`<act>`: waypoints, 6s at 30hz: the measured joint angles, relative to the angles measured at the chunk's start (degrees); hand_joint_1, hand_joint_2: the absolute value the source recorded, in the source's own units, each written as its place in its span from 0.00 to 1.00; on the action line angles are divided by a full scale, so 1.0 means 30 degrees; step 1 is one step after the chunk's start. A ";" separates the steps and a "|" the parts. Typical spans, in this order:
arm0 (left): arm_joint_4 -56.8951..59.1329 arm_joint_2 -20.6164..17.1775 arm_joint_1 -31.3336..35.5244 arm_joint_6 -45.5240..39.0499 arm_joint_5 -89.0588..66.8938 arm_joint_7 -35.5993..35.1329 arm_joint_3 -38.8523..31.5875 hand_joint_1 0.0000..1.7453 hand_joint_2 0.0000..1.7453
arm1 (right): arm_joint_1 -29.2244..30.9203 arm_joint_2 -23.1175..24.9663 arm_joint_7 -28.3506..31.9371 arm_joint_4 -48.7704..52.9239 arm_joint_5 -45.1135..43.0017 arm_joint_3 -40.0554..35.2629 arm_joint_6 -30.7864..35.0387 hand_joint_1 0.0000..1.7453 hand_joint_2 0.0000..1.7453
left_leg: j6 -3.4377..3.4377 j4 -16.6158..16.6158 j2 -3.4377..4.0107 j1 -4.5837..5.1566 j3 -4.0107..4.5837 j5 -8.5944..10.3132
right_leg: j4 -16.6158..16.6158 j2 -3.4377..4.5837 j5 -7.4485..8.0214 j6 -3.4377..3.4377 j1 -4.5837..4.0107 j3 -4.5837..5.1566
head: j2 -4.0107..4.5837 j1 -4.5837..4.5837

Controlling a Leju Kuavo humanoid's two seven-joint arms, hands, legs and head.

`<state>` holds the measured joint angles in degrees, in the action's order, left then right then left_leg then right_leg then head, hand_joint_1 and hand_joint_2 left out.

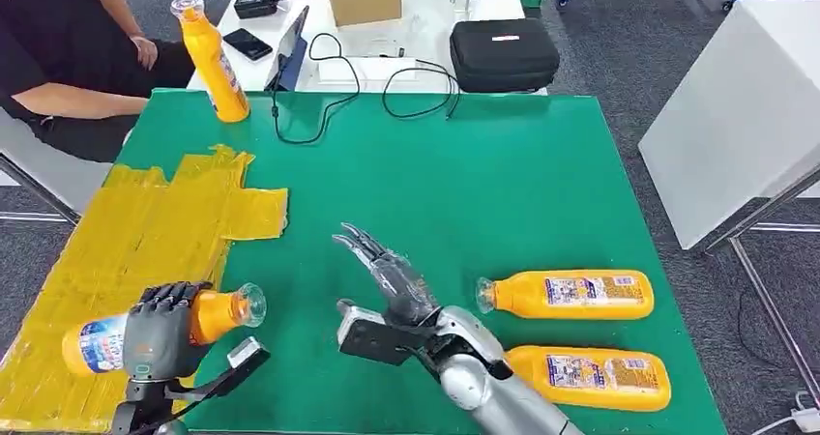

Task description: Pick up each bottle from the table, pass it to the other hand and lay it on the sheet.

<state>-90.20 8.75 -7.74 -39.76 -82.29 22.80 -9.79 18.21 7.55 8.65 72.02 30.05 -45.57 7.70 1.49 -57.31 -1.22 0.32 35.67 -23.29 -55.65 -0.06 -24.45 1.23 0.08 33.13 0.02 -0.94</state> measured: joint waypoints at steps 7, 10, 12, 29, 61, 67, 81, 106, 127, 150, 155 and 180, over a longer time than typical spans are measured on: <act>0.7190 -0.1073 0.0796 -0.0212 0.1661 0.0233 -0.0277 0.00 0.00 | -0.0579 -0.5097 0.1284 0.2844 -0.0347 0.1167 -0.1862 0.00 1.00 | 0.0010 -0.0007 -0.0015 0.0014 -0.0001 -0.0004 | 0.0006 -0.0004 0.0001 0.0008 0.0011 -0.0003 | 0.0000 0.0007; 0.8224 -0.1255 0.1050 -0.0313 0.1727 0.0146 -0.0540 0.00 0.00 | -0.1692 -0.7138 0.1473 0.4528 -0.0077 0.2209 -0.2101 0.00 1.00 | 0.0022 -0.0008 -0.0063 0.0033 -0.0018 -0.0011 | 0.0011 -0.0041 -0.0004 0.0017 0.0032 -0.0043 | 0.0000 0.0000; 0.8595 -0.1372 0.1062 -0.0313 0.2231 0.0292 -0.0817 0.00 0.00 | -0.2897 -0.8654 0.1633 0.6051 -0.0063 0.3222 -0.1999 0.00 1.00 | 0.0059 -0.0012 -0.0091 0.0040 -0.0054 -0.0036 | 0.0017 -0.0058 -0.0035 0.0067 0.0048 -0.0078 | 0.0000 0.0007; 0.4906 -0.1328 -0.1508 0.1409 0.9712 0.5189 -0.4122 0.00 0.00 | -1.9490 -1.5900 0.0845 2.0396 -0.3268 1.9208 -0.3027 0.00 1.00 | 0.0092 -0.0013 0.0005 0.0053 -0.0127 -0.0219 | 0.0019 0.0043 -0.0150 0.0157 0.0060 -0.0098 | 0.0000 0.0015; -0.4292 -0.0716 -0.3211 0.5289 1.7726 0.5770 -0.3783 0.00 0.00 | -2.8047 -2.4078 -1.3969 2.4526 0.4482 1.5948 0.7610 0.00 1.00 | 0.0127 -0.0015 0.0013 0.0089 -0.0219 -0.0222 | 0.0026 0.0044 -0.0156 0.0170 0.0088 -0.0186 | 0.0000 0.0007; -0.4913 -0.0716 -0.3406 0.5268 1.7813 0.5785 -0.2819 0.00 0.00 | -2.3965 -2.5706 -1.4533 2.2657 0.4140 0.9752 0.6625 0.00 1.00 | 0.0127 -0.0017 0.0008 0.0090 -0.0228 -0.0223 | 0.0026 0.0040 -0.0159 0.0170 0.0091 -0.0208 | 0.0000 0.0015; -0.5051 -0.0927 -0.3331 0.4911 1.8025 0.5792 -0.1647 0.00 0.00 | -1.7094 -2.4832 -1.3718 1.7778 0.2786 0.1727 0.5417 0.00 1.00 | 0.0121 -0.0014 0.0019 0.0094 -0.0233 -0.0232 | 0.0026 0.0045 -0.0163 0.0168 0.0095 -0.0209 | 0.0000 0.0015; -0.5846 -0.0854 -0.3815 0.5552 1.7944 0.5792 -0.1654 0.00 0.00 | -1.4638 -2.2965 -1.4089 1.5884 0.6503 0.1437 0.6707 0.00 1.00 | 0.0122 -0.0013 0.0014 0.0101 -0.0230 -0.0231 | 0.0024 0.0043 -0.0164 0.0169 0.0103 -0.0215 | 0.0000 0.0022; -0.6210 -0.0402 -0.3917 0.6040 1.8025 0.5792 -0.1953 0.00 0.00 | -1.7639 -1.7735 -0.9383 1.5563 0.6188 0.9859 0.1635 0.00 1.00 | 0.0123 -0.0012 0.0009 0.0104 -0.0235 -0.0231 | 0.0025 0.0041 -0.0166 0.0168 0.0106 -0.0214 | 0.0000 0.0014; -0.6013 -0.0402 -0.3195 0.6302 1.8258 0.5792 -0.1916 0.00 0.00 | -1.6809 -1.4923 -0.6614 1.2233 0.6130 1.3945 -0.1438 0.00 1.00 | 0.0123 -0.0013 0.0013 0.0104 -0.0238 -0.0230 | 0.0024 0.0042 -0.0165 0.0168 0.0105 -0.0218 | 0.0000 0.0015; -0.5991 -0.0402 -0.3160 0.6302 1.8287 0.5792 -0.1916 0.00 0.00 | -1.6693 -1.4639 -0.6468 1.1942 0.6232 1.4047 -0.1643 0.00 1.00 | 0.0123 -0.0012 0.0016 0.0104 -0.0236 -0.0231 | 0.0025 0.0041 -0.0165 0.0168 0.0105 -0.0217 | 0.0000 0.0015; -0.5933 -0.0402 -0.3023 0.6302 1.8448 0.5792 -0.1647 0.00 0.00 | -1.4601 -1.3182 -0.5412 0.9603 0.7296 1.3551 -0.2437 0.00 1.00 | 0.0126 -0.0012 0.0010 0.0104 -0.0238 -0.0226 | 0.0024 0.0041 -0.0163 0.0170 0.0105 -0.0230 | 0.0000 0.0015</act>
<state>-108.00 7.54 -16.81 -20.85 -26.95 40.17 -14.73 -25.59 -32.00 -7.58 100.83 51.93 -4.92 0.39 1.87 -57.34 -1.19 0.63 34.96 -23.97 -55.58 0.06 -24.94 1.74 0.39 32.44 0.02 -0.90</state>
